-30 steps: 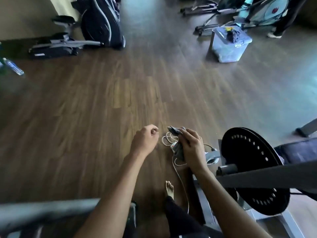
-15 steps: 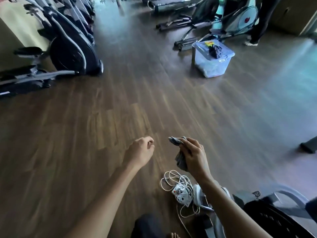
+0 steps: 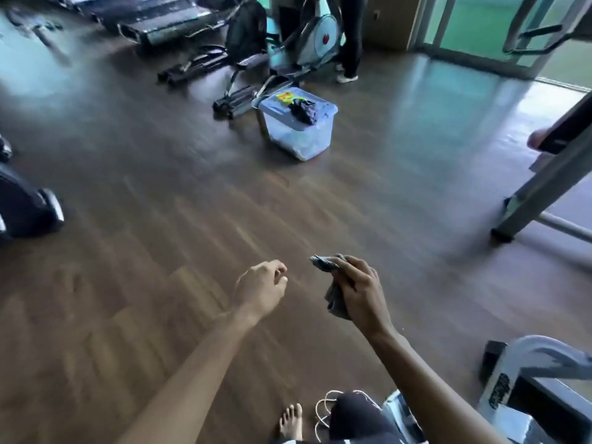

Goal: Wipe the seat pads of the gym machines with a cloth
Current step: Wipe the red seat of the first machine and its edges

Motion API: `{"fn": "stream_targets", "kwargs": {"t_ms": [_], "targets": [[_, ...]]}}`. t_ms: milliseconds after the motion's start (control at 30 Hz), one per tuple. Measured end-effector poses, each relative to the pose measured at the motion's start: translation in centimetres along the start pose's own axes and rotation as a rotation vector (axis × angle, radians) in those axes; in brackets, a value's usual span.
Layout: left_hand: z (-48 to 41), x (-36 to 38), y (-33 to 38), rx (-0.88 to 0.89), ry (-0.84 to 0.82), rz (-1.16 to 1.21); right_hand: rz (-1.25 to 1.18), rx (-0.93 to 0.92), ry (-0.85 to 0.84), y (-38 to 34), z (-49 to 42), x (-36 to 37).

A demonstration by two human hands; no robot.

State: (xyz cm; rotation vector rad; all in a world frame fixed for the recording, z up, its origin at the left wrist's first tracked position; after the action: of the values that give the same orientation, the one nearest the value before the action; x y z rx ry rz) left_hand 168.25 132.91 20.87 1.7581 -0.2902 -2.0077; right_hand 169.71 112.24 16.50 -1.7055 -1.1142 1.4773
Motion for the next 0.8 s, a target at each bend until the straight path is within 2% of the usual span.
{"fn": "stream_targets", "kwargs": {"t_ms": [267,400,533,800], "targets": [[-19.4,-0.4,7.6,0.289,-0.155,-0.071,0.042,0.159,0.238,5.7,-13.2,-1.3],[-30.5,0.9,13.3,0.353,-0.200,-0.079,0.041,0.189,0.370,9.4,-22.1,-3.7],[-41.5,1.9,19.9,0.401,-0.262,-0.102,0.010,0.266,0.409,14.2,-32.6,-6.5],[-61.6,2.4,31.6,0.474,-0.295,-0.110,-0.015,0.291,0.479,17.9,-52.6,-13.3]]}}
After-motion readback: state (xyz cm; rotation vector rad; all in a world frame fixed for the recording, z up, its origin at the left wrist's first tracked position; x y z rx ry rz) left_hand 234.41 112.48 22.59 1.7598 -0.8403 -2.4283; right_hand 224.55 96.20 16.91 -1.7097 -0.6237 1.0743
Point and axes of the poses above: each hand's wrist, its own z-axis away from the middle knuckle, its own x-axis out of the palm, y = z × x, the point moved 4 cm from there along -z, towards the middle knuckle
